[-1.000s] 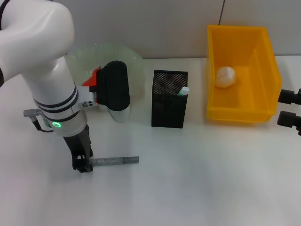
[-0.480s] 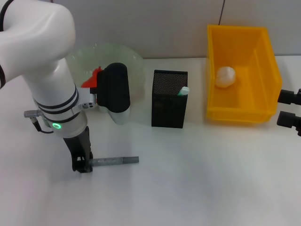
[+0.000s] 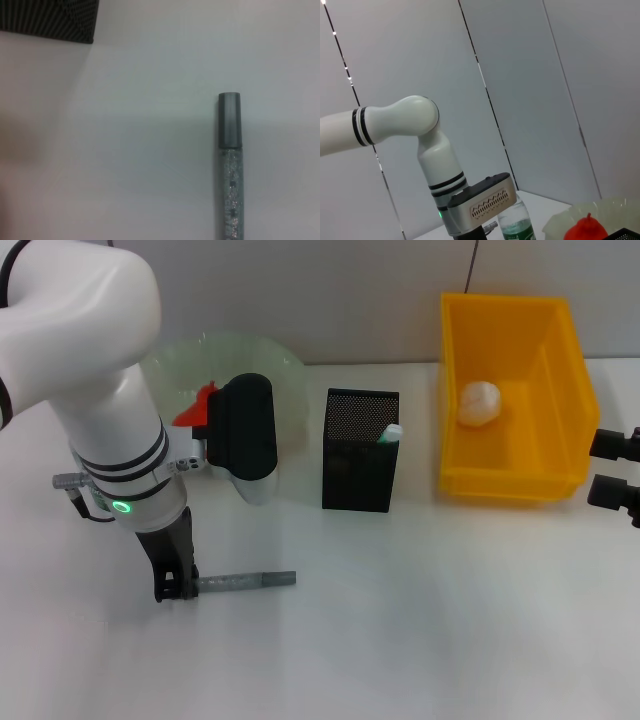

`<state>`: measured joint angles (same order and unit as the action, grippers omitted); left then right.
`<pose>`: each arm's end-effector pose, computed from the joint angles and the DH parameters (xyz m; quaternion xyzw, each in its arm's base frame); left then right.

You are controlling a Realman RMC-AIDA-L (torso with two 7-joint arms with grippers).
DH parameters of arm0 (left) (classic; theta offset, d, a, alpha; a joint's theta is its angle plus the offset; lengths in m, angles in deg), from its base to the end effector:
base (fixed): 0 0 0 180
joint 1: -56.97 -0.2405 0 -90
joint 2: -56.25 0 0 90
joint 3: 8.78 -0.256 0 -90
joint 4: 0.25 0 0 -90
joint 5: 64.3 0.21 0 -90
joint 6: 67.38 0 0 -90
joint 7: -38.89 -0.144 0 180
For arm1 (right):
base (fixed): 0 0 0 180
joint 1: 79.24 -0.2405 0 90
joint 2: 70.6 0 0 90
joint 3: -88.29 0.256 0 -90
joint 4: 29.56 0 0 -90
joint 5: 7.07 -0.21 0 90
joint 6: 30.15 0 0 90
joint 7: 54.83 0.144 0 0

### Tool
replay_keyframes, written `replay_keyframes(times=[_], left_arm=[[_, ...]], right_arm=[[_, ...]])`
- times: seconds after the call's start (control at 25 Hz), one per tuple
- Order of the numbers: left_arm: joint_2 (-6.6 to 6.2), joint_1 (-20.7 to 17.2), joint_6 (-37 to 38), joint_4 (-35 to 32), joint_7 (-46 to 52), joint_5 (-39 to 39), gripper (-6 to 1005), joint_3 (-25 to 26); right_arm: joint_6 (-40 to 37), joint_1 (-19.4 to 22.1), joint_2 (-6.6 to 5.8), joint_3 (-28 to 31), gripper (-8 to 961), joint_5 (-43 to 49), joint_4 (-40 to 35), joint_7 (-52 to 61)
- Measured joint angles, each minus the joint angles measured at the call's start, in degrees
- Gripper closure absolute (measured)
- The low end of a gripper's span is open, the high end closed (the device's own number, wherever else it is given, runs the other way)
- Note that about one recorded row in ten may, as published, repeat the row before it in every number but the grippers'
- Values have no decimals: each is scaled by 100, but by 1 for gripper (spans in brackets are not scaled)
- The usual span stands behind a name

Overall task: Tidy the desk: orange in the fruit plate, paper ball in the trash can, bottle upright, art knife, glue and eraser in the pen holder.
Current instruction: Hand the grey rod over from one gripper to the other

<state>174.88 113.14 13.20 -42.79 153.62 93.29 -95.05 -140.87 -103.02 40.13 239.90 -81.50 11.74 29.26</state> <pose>-0.1856 0.3929 -0.0511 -0.9258 -0.0155 0.3748 0.0470 0.2830 0.2899 0.1055 -0.9023 0.2054 0.3541 0.1354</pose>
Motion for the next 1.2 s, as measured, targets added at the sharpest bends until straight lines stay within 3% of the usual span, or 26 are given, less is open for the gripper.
replay_keyframes(times=[0.2, 0.36, 0.4, 0.48, 0.56, 0.64, 0.76, 0.8, 0.92, 1.0, 1.2], left_arm=[[3, -1, 15, -22, 2, -2, 853, 45], [3, -2, 56, -62, 8, -3, 854, 100], [-7, -2, 408, -297, -80, -28, 854, 695], [-9, -3, 532, -369, -131, -36, 854, 912], [-8, -31, 894, -556, -279, -72, 854, 1600], [-8, -53, 1062, -615, -305, -182, 854, 1889], [-8, -53, 1062, -615, -305, -182, 854, 1889], [-26, -120, 1583, -638, -277, -740, 854, 2485], [-26, -125, 1686, -626, -252, -809, 854, 2617], [-22, -137, 2033, -559, -78, -1027, 854, 3181], [-53, -154, 2309, -369, 390, -1475, 853, 3688]], right_arm=[[0, -10, 0, 0, 207, 0, 0, -6], [-1, -35, -3, 0, 207, 0, 13, -8], [-2, -44, -5, 0, 207, -1, 21, -14], [-2, -63, -13, 0, 207, -2, 33, -38], [-3, -89, -26, 5, 207, -22, 40, -69], [-5, -107, -52, 21, 207, -91, 47, -97], [-21, -123, -77, 59, 208, -235, 59, -181], [-24, -125, -83, 68, 208, -295, 67, -218], [-15, -129, -93, 74, 208, -480, 103, -332], [-7, -137, -96, 81, 208, -570, 106, -435], [95, -193, -94, 93, 208, -612, 106, -724]])
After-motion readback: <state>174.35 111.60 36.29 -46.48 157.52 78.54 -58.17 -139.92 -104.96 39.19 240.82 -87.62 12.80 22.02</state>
